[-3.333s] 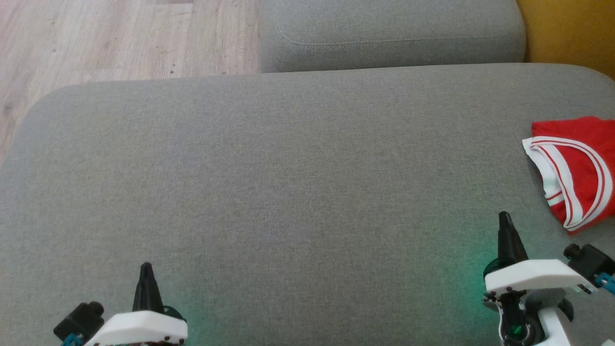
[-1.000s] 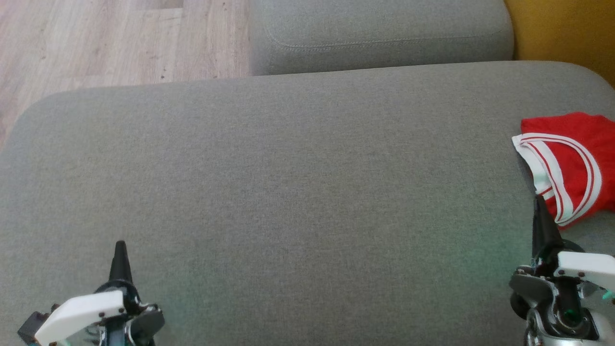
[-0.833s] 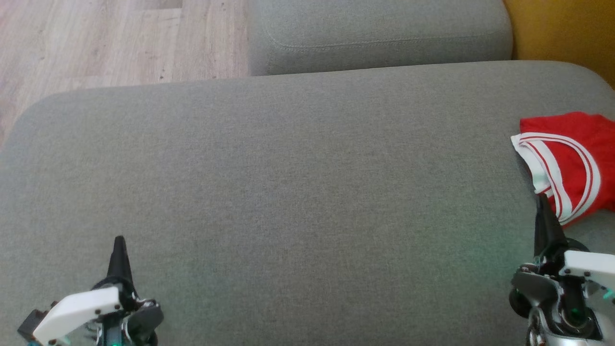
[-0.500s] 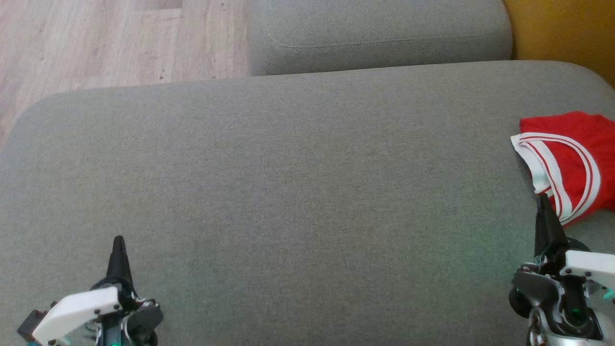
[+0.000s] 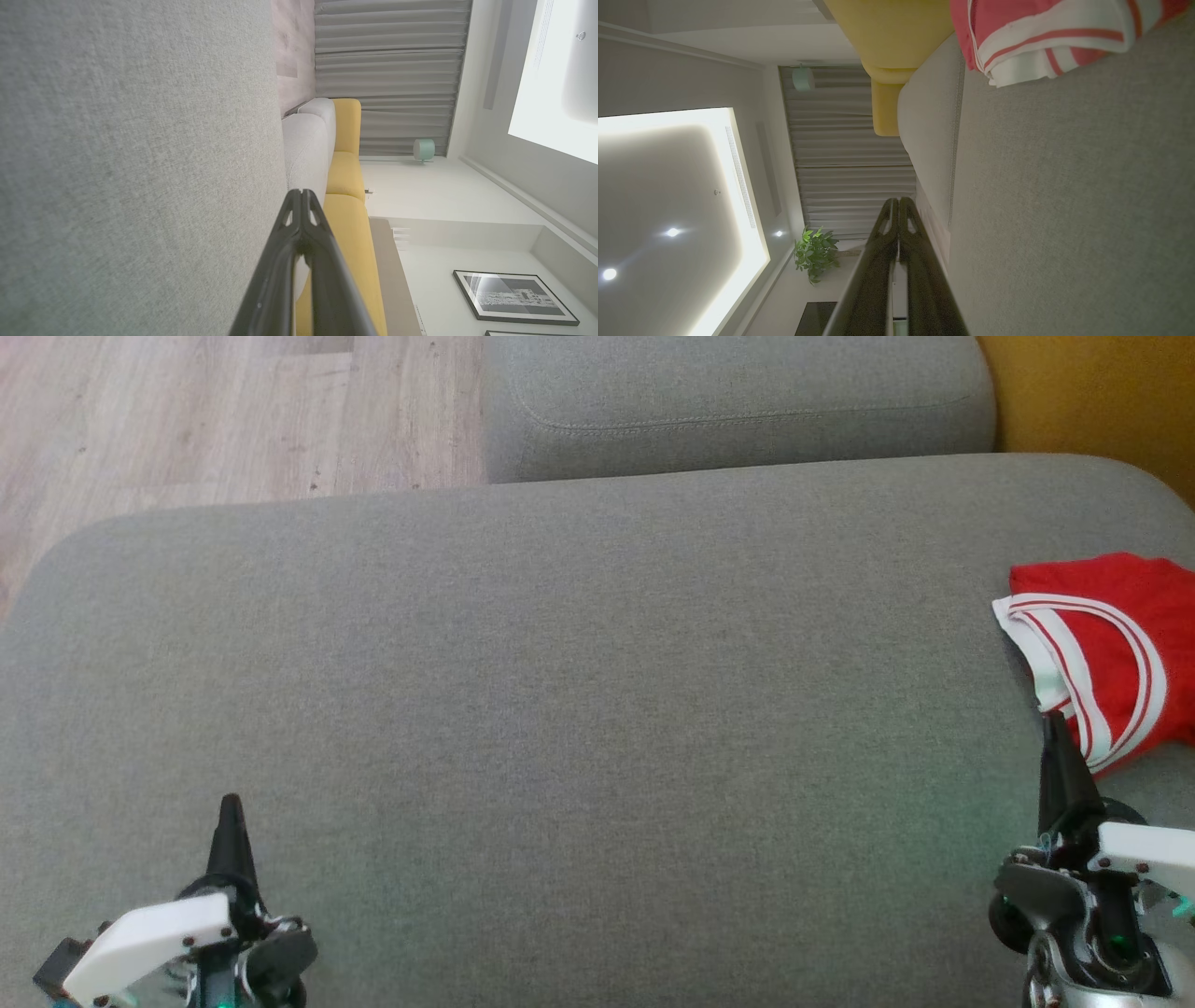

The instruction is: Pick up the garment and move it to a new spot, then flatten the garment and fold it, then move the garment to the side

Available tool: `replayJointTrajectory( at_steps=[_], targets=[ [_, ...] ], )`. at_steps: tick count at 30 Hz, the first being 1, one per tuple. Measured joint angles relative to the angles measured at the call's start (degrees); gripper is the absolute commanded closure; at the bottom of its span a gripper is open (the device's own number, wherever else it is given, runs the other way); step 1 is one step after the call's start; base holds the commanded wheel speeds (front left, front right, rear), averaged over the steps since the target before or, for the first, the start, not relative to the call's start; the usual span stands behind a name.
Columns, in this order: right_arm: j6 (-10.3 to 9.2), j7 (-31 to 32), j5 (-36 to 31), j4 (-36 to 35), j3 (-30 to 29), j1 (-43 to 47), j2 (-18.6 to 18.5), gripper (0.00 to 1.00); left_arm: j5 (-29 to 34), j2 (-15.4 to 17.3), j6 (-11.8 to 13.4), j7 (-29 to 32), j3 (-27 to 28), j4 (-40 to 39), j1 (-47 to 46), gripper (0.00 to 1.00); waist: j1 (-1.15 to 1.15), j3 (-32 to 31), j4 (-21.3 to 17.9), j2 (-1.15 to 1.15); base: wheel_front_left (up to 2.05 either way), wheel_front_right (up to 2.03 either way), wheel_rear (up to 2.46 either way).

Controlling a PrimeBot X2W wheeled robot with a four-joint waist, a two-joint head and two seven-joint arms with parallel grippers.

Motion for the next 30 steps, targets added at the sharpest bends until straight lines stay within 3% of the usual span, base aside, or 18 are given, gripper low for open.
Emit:
replayJointTrajectory(
  at_steps=[30],
  targets=[
    [0.0, 0.0, 0.0, 0.0, 0.0, 0.0, 0.0, 1.0, 0.0, 0.0, 0.0, 0.0, 0.01, 0.0, 0.0, 1.0, 0.0, 0.0, 0.0, 0.0, 0.0, 0.0, 0.0]
  ],
)
